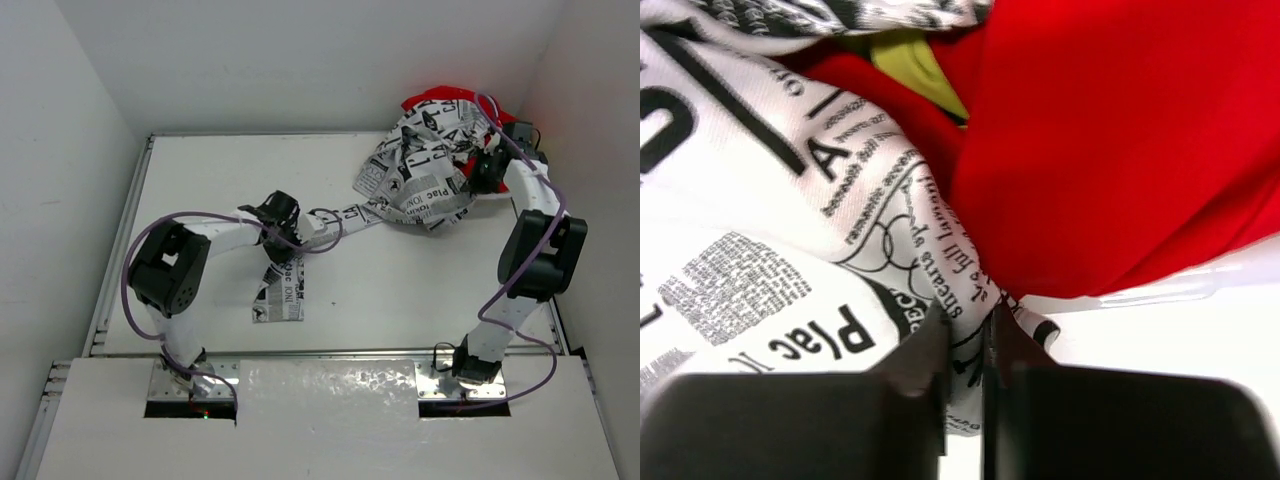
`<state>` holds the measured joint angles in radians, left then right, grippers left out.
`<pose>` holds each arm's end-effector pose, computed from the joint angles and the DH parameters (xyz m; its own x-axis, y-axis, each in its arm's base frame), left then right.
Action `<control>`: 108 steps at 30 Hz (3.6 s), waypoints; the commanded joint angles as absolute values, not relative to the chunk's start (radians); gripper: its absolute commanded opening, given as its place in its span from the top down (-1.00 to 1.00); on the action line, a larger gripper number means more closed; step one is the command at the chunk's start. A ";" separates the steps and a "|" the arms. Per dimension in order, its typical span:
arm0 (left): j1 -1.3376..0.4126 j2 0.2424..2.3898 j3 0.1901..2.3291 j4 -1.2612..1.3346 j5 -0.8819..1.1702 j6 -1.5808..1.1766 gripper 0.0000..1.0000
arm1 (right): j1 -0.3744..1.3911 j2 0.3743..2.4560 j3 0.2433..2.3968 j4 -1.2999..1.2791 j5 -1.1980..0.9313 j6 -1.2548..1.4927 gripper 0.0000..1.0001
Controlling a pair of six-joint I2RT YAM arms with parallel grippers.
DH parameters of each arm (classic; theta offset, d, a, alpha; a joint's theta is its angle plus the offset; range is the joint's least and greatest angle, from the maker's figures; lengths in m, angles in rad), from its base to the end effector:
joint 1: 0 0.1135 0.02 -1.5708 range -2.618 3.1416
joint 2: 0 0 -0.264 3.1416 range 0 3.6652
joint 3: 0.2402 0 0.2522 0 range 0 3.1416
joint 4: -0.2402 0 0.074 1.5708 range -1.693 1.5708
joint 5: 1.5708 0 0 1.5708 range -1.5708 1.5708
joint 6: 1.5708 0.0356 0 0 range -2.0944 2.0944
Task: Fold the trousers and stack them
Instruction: Move the trousers to the center of the board
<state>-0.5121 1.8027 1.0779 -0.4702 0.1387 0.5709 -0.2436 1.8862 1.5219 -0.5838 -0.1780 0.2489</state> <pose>0.2974 -0.1728 0.1513 -0.3961 0.8366 -0.3783 0.8838 0.4592 0.0901 0.4050 -0.0942 0.2447 -0.7302 0.4313 -0.5298 0.3271 0.9016 0.2831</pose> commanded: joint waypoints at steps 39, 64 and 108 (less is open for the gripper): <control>0.138 1.663 1.714 -0.474 0.032 0.400 1.00 | -0.299 1.729 1.640 -0.620 -0.301 0.331 -0.57; 0.410 1.491 2.025 -0.612 0.595 0.371 1.00 | 0.061 2.020 1.833 -0.777 0.180 -0.040 -0.55; -0.580 1.723 2.451 -0.364 -0.181 0.623 1.00 | 0.152 1.586 1.494 -0.623 0.048 0.201 -0.97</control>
<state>-0.6636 1.8339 2.6530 -0.2611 -0.1509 0.6170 0.1558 1.6062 1.5200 -0.6388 0.0334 0.1532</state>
